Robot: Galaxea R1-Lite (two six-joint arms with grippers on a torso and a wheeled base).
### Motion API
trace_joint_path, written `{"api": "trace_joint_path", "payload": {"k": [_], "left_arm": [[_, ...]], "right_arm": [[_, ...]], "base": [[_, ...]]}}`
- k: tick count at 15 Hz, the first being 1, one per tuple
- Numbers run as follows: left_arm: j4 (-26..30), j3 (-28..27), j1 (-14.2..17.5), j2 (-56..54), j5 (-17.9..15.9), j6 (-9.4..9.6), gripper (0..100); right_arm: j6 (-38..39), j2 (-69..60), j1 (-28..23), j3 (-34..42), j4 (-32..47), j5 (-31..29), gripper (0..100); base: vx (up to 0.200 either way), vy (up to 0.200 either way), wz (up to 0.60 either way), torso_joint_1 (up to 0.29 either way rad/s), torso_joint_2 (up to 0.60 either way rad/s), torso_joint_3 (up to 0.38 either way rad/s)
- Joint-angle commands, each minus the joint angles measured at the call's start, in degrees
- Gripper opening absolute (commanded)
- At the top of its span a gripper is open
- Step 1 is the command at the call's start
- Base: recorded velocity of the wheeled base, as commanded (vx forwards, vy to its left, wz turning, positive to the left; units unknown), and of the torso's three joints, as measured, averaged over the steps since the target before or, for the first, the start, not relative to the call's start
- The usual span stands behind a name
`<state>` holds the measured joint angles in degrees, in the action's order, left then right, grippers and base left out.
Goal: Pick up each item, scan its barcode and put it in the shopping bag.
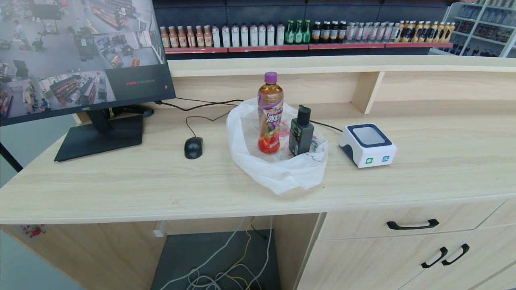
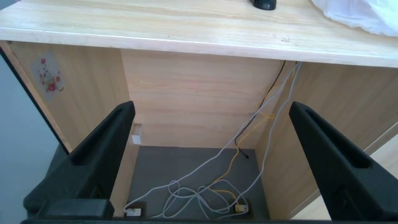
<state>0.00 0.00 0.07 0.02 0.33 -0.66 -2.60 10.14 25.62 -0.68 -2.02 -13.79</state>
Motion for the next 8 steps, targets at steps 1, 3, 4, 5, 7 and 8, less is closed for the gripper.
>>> {"api": "trace_joint_path", "payload": {"k": [1,3,4,5,7,8], "left_arm": [[0.0,0.0,0.0,0.0,0.0,-0.04,100],[0.0,0.0,0.0,0.0,0.0,-0.04,100],[0.0,0.0,0.0,0.0,0.0,-0.04,100],[0.0,0.0,0.0,0.0,0.0,-0.04,100],[0.0,0.0,0.0,0.0,0.0,-0.04,100],[0.0,0.0,0.0,0.0,0.0,-0.04,100]], "right_arm": [[0.4,1.0,-13.0,0.0,0.0,-0.8,100],[1.3,-0.5,-17.6,0.1,-0.1,-0.7,100],[2.7,-0.7,-18.3,0.1,0.0,-0.9,100],[4.0,-2.2,-18.7,0.1,0.0,-1.1,100],[4.0,-4.7,-19.2,0.2,0.0,-1.3,100],[4.5,-4.7,-19.3,0.2,-0.5,-4.1,100]], "base": [[0.000,0.000,0.00,0.000,0.00,0.000],[0.000,0.000,0.00,0.000,0.00,0.000],[0.000,0.000,0.00,0.000,0.00,0.000],[0.000,0.000,0.00,0.000,0.00,0.000],[0.000,0.000,0.00,0.000,0.00,0.000],[0.000,0.000,0.00,0.000,0.00,0.000]]}}
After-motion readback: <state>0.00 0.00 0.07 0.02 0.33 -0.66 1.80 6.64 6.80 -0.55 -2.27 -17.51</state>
